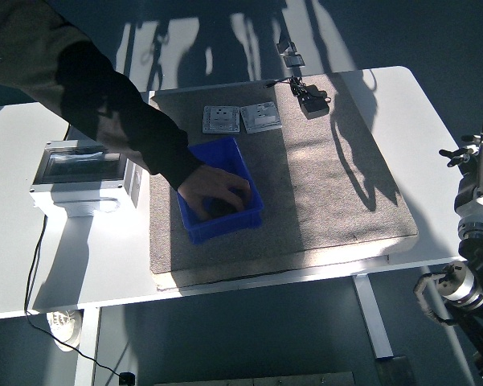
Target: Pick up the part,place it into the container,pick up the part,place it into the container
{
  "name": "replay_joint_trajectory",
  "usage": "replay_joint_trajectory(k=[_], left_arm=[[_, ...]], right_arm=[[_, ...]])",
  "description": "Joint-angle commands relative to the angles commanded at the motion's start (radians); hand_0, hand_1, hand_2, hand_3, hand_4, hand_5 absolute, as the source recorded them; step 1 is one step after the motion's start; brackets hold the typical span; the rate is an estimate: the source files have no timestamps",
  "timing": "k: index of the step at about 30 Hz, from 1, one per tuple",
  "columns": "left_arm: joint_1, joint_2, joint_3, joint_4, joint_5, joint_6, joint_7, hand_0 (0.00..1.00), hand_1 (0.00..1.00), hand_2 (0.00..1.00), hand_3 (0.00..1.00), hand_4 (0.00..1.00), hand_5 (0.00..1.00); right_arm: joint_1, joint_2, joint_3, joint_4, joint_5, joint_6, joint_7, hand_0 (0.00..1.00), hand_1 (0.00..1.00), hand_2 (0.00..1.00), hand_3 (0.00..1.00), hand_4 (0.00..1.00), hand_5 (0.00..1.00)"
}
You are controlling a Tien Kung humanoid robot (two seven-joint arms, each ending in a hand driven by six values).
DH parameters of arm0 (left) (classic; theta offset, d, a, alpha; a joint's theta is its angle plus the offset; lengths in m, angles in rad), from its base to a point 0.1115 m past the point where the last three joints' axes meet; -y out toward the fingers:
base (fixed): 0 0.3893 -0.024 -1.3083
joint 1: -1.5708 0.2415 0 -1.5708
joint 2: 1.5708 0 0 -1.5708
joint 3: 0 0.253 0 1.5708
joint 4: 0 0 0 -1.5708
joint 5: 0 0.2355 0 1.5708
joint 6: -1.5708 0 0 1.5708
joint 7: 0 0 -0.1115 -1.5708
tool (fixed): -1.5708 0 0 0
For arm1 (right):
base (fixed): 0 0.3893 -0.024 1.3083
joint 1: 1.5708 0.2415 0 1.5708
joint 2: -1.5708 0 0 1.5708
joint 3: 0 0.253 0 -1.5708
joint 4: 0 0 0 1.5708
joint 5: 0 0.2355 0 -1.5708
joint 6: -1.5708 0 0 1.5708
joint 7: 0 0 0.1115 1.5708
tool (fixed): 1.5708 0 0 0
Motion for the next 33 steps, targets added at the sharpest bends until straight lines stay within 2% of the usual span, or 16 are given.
replay_joint_trajectory(k=[6, 9, 16, 21, 24, 25, 26, 30, 31, 33], left_arm=[[0.0, 0.004, -0.003, 0.0, 0.0, 0.0, 0.0, 0.703, 0.667, 0.667, 0.602, 0.465, 0.5], [0.001, 0.006, -0.011, 0.0, 0.006, 0.0, 0.0, 0.703, 0.668, 0.665, 0.6, 0.465, 0.499], [0.001, 0.008, -0.02, 0.0, 0.009, 0.005, -0.004, 0.704, 0.668, 0.662, 0.599, 0.469, 0.493], [0.001, 0.007, -0.026, 0.0, 0.012, 0.008, -0.006, 0.704, 0.668, 0.664, 0.6, 0.468, 0.493], [0.003, 0.007, -0.026, 0.0, 0.01, 0.009, -0.006, 0.704, 0.668, 0.664, 0.6, 0.468, 0.493], [0.003, 0.007, -0.026, 0.0, 0.008, 0.009, -0.006, 0.704, 0.667, 0.662, 0.598, 0.47, 0.49], [0.004, 0.007, -0.026, 0.0, 0.007, 0.009, -0.006, 0.704, 0.667, 0.662, 0.598, 0.47, 0.49], [0.001, 0.007, -0.031, 0.0, 0.015, 0.007, -0.005, 0.704, 0.667, 0.662, 0.598, 0.47, 0.49], [0.001, 0.007, -0.032, 0.0, 0.015, 0.007, -0.005, 0.704, 0.667, 0.662, 0.597, 0.473, 0.486], [0.001, 0.008, -0.031, 0.0, 0.011, 0.009, -0.006, 0.704, 0.667, 0.662, 0.597, 0.473, 0.486]], right_arm=[[-0.002, 0.001, -0.002, -0.003, 0.007, 0.053, 0.0, 0.469, 0.14, 0.209, 0.312, 0.854, 0.723], [-0.001, 0.002, -0.004, -0.005, 0.008, 0.063, 0.0, 0.482, 0.144, 0.212, 0.325, 0.874, 0.734], [-0.002, 0.001, 0.0, -0.01, 0.014, 0.059, 0.0, 0.489, 0.146, 0.213, 0.333, 0.886, 0.752], [0.0, 0.0, -0.003, -0.004, -0.029, 0.029, -0.025, 0.489, 0.146, 0.216, 0.336, 0.892, 0.753], [0.008, -0.006, 0.005, 0.028, -0.121, -0.024, -0.089, 0.489, 0.146, 0.216, 0.336, 0.892, 0.753], [0.014, -0.009, 0.008, 0.041, -0.153, -0.039, -0.118, 0.504, 0.156, 0.231, 0.382, 0.892, 0.753], [0.022, -0.012, 0.01, 0.054, -0.184, -0.051, -0.147, 0.504, 0.156, 0.231, 0.382, 0.892, 0.753], [0.065, -0.02, 0.002, 0.07, -0.338, -0.018, -0.298, 0.504, 0.156, 0.231, 0.382, 0.892, 0.753], [0.072, -0.02, 0.002, 0.07, -0.376, -0.01, -0.334, 0.568, 0.301, 0.439, 0.562, 0.926, 0.641], [0.082, -0.019, 0.005, 0.071, -0.452, 0.007, -0.409, 0.568, 0.301, 0.439, 0.562, 0.926, 0.641]])
